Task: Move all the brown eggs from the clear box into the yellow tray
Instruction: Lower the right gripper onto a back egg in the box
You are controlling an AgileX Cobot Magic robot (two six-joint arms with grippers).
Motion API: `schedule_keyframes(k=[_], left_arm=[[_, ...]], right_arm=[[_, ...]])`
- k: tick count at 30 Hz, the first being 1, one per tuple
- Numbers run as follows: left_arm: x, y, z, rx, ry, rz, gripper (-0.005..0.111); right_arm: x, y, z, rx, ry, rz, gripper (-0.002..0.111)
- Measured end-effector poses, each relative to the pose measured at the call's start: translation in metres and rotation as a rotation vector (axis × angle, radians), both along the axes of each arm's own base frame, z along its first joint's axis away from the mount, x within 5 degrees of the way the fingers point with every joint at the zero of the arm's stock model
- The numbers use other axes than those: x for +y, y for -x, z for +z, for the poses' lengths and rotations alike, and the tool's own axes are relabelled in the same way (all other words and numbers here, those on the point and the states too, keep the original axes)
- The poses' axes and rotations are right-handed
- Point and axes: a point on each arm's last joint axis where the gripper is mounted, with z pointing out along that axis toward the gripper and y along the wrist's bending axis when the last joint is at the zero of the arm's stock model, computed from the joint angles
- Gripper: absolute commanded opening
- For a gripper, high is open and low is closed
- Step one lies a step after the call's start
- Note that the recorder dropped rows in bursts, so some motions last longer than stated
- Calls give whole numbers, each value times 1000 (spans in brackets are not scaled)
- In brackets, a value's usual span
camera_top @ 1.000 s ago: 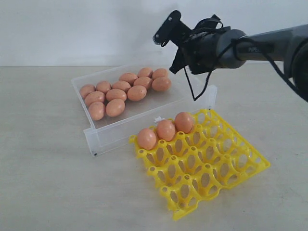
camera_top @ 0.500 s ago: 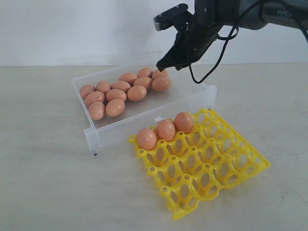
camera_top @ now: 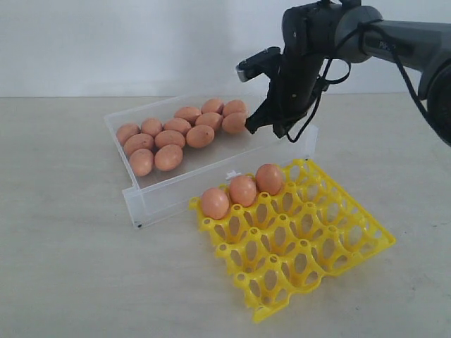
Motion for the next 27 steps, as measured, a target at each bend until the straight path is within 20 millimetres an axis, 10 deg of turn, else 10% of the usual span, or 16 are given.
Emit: schedule_keyframes(k=[18, 27], left_arm=[[0, 0, 0, 0, 0, 0, 4], [0, 0, 0, 0, 0, 0, 4]], right_arm=[[35, -16, 15, -262, -354, 257, 0], [57, -10, -20, -121, -518, 440, 0]])
